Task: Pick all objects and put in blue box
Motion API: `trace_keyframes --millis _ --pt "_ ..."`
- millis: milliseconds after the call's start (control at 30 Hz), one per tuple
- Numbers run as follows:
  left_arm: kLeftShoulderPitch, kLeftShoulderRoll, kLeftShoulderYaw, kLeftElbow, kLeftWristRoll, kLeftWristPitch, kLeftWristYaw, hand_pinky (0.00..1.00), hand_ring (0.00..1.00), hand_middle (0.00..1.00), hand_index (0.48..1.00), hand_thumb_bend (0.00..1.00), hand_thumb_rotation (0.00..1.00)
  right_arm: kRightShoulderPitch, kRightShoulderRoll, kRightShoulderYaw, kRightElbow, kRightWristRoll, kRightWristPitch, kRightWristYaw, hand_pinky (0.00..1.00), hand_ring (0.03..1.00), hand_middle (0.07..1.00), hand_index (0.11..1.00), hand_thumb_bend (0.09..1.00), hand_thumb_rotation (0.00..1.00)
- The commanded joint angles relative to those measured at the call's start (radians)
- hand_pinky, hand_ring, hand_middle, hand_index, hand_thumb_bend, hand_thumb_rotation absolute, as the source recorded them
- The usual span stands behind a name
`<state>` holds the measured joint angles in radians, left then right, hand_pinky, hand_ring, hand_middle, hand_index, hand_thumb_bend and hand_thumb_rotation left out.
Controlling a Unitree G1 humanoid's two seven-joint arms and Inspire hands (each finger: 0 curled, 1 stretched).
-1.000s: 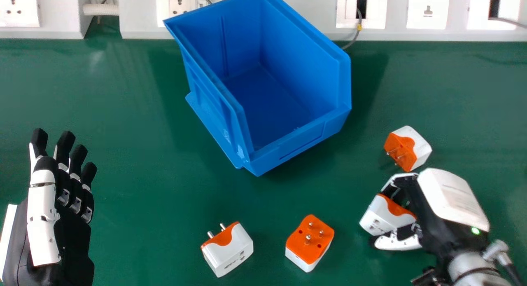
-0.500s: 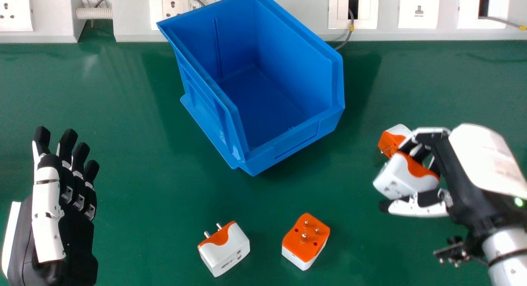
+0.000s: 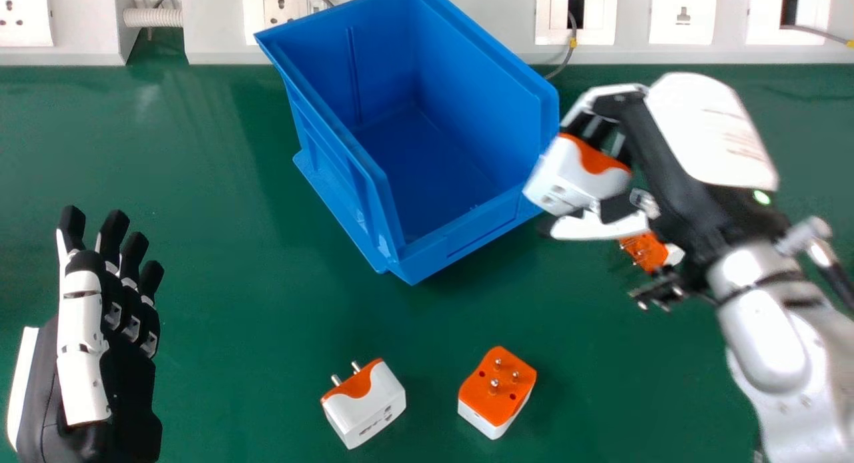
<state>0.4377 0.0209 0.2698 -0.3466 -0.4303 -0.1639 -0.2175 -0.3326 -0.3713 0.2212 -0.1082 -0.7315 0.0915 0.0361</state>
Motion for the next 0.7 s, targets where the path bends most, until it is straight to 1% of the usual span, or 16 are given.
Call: trace_keyframes --millis 0,67,100,133,167,200,267,333,367,400,467,500,533,567,633,667 --pt "0.0 0.011 0.006 -0.02 0.001 -0.008 -0.005 1.0 1.0 1.0 1.0 0.14 1.0 -0.113 0.04 0.03 0.058 -0.038 0.003 -0.034 0.1 0.135 0.194 0.47 0.484 0.14" --pt "-0.002 0.012 0.006 -0.018 0.0 -0.007 -0.006 1.0 1.0 1.0 1.0 0.14 1.0 -0.199 0.07 0.064 0.145 -0.068 0.023 -0.037 0.11 0.141 0.201 0.47 0.484 0.14" --pt "-0.001 0.012 0.005 -0.021 0.004 -0.006 -0.003 1.0 1.0 1.0 1.0 0.14 1.0 -0.239 0.082 0.078 0.189 -0.078 0.03 -0.035 0.11 0.141 0.201 0.47 0.484 0.14" --pt "0.0 0.011 0.003 -0.024 0.009 -0.006 -0.001 1.0 1.0 1.0 1.0 0.14 1.0 -0.277 0.095 0.089 0.232 -0.081 0.034 -0.035 0.13 0.168 0.231 0.472 0.484 0.14" --pt "0.001 0.012 0.002 -0.027 0.013 -0.005 0.001 1.0 1.0 1.0 1.0 0.14 1.0 -0.315 0.103 0.101 0.28 -0.083 0.024 -0.044 0.13 0.168 0.231 0.472 0.484 0.14" --pt "0.003 0.013 0.002 -0.029 0.014 -0.002 0.002 1.0 1.0 1.0 1.0 0.14 1.0 -0.355 0.111 0.112 0.333 -0.083 0.012 -0.055 0.16 0.218 0.28 0.475 0.484 0.14" --pt "0.006 0.014 0.002 -0.034 0.008 0.002 0.0 1.0 1.0 1.0 1.0 0.14 1.0 -0.436 0.128 0.133 0.45 -0.081 -0.008 -0.072 0.16 0.218 0.28 0.475 0.484 0.14" --pt "0.013 0.012 0.003 -0.04 0.004 0.004 0.001 1.0 1.0 1.0 1.0 0.14 1.0 -0.52 0.146 0.171 0.559 -0.111 0.018 -0.072 0.21 0.286 0.35 0.479 0.485 0.13" --pt "0.016 0.012 0.003 -0.043 0.004 0.004 0.002 1.0 1.0 1.0 1.0 0.14 1.0 -0.554 0.157 0.178 0.61 -0.11 0.01 -0.086 0.21 0.286 0.35 0.479 0.485 0.13" --pt "0.019 0.011 0.004 -0.045 0.0 0.006 0.003 1.0 1.0 1.0 1.0 0.13 1.0 -0.581 0.172 0.175 0.652 -0.093 0.003 -0.096 0.21 0.285 0.362 0.488 0.491 0.11" --pt "0.025 0.009 0.006 -0.051 -0.002 0.01 0.005 1.0 1.0 1.0 1.0 0.13 1.0 -0.632 0.195 0.173 0.737 -0.076 -0.015 -0.13 0.21 0.285 0.362 0.488 0.491 0.11" --pt "0.028 0.009 0.007 -0.052 -0.006 0.011 0.003 1.0 1.0 1.0 1.0 0.14 1.0 -0.658 0.204 0.178 0.782 -0.078 -0.02 -0.15 0.21 0.299 0.38 0.501 0.494 0.09" --pt "0.029 0.01 0.008 -0.052 -0.013 0.013 -0.002 1.0 1.0 1.0 1.0 0.14 1.0 -0.684 0.211 0.186 0.825 -0.081 -0.023 -0.164 0.21 0.299 0.38 0.501 0.494 0.09" --pt "0.031 0.011 0.009 -0.052 -0.016 0.012 -0.005 1.0 1.0 1.0 1.0 0.14 1.0 -0.706 0.22 0.188 0.867 -0.078 -0.03 -0.183 0.22 0.314 0.399 0.513 0.495 0.07" --pt "0.035 0.011 0.01 -0.053 -0.015 0.012 -0.007 1.0 1.0 1.0 1.0 0.14 1.0 -0.752 0.241 0.191 0.951 -0.066 -0.042 -0.207 0.23 0.326 0.418 0.522 0.496 0.05" --pt "0.037 0.011 0.009 -0.055 -0.012 0.012 -0.006 1.0 1.0 1.0 1.0 0.14 1.0 -0.775 0.251 0.193 0.994 -0.059 -0.054 -0.219 0.23 0.326 0.418 0.522 0.496 0.05"
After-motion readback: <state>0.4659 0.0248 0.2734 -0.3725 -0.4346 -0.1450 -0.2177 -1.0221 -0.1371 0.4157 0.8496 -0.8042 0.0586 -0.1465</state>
